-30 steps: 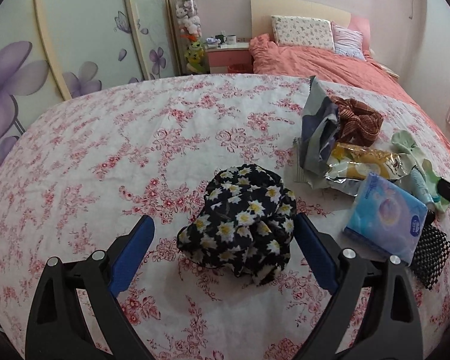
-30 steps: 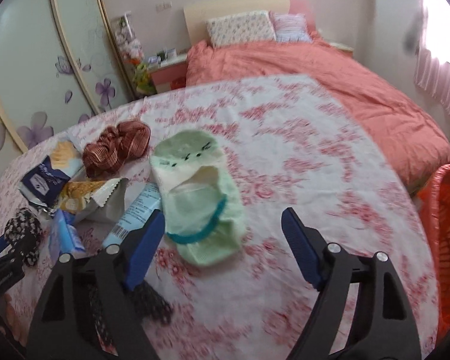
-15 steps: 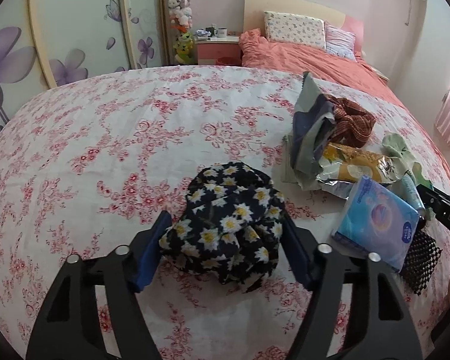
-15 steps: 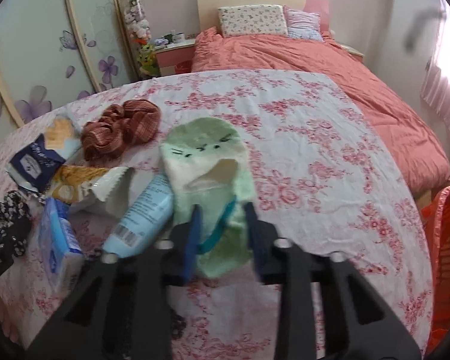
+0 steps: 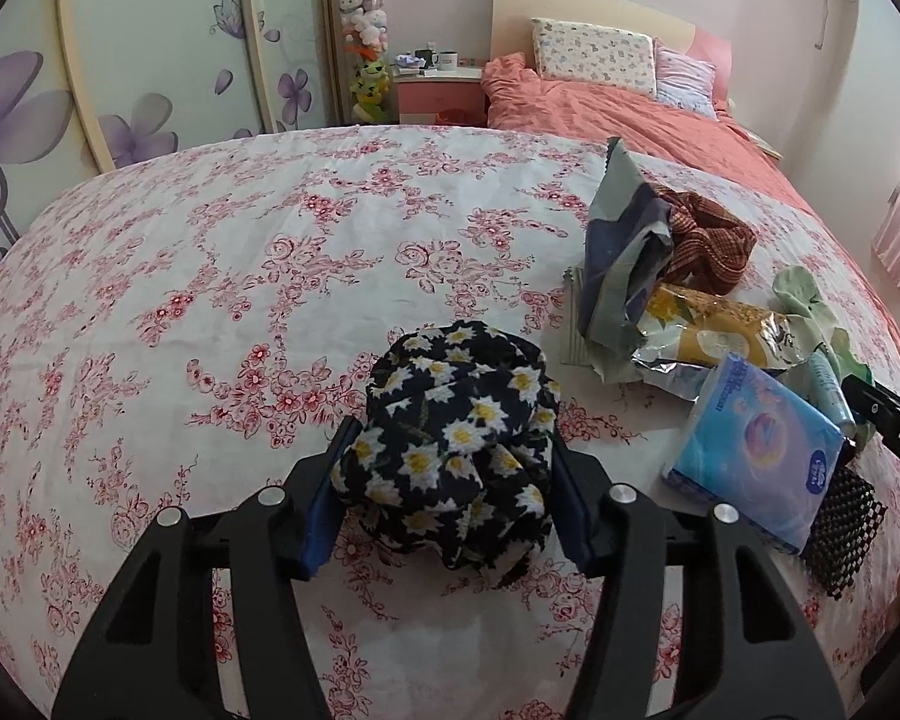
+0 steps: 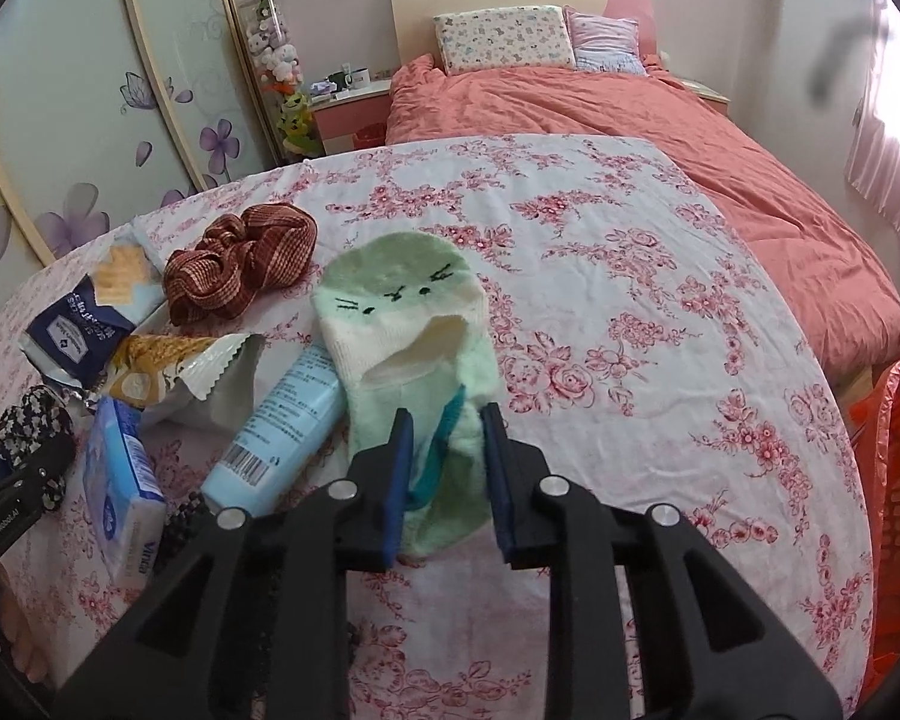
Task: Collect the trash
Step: 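Grasp the black floral cloth with the left tool while the right tool grasps the light green sock, then carry the floral cloth and green sock over the red basket and open both tools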
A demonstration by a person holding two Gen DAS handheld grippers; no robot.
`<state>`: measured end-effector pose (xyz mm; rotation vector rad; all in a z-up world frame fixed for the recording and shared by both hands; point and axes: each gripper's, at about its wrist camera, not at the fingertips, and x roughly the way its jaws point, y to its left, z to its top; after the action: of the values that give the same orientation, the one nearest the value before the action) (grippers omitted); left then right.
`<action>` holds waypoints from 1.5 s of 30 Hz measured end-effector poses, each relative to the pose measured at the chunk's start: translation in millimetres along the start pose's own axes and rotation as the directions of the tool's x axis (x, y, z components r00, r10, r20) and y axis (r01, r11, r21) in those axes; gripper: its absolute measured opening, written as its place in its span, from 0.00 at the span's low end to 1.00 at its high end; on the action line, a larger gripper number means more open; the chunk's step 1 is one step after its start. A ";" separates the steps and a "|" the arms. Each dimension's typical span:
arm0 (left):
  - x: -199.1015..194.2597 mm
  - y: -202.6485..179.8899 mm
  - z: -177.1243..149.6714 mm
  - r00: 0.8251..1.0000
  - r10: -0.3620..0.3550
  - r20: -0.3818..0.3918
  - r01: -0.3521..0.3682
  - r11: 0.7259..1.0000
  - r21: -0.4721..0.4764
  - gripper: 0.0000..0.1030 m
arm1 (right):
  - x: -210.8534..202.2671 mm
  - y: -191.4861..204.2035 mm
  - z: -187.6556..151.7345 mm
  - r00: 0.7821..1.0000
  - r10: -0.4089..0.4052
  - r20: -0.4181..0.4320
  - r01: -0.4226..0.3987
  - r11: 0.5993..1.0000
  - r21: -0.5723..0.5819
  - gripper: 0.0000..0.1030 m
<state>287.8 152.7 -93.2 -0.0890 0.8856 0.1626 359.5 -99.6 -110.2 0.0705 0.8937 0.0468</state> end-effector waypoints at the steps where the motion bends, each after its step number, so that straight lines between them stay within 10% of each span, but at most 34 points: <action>1: 0.0 0.3 0.1 1.000 -0.001 0.000 0.001 1.000 -0.002 0.56 | 0.1 0.5 -0.3 1.000 -0.004 -0.001 0.004 1.000 -0.002 0.24; 34: -2.6 5.7 -2.7 1.000 -0.010 0.006 0.011 0.999 -0.034 0.56 | -0.6 -6.3 -0.3 0.999 0.052 0.006 -0.052 0.998 0.021 0.22; 45: -12.5 8.5 -5.2 0.998 -0.057 0.007 0.058 0.998 -0.032 0.28 | -48.9 -19.7 -1.0 0.988 0.101 0.120 -0.106 0.994 0.035 0.09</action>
<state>274.6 159.1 -86.9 -0.1439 0.8735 0.1233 328.4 -122.6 -74.4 0.1568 0.7719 0.1204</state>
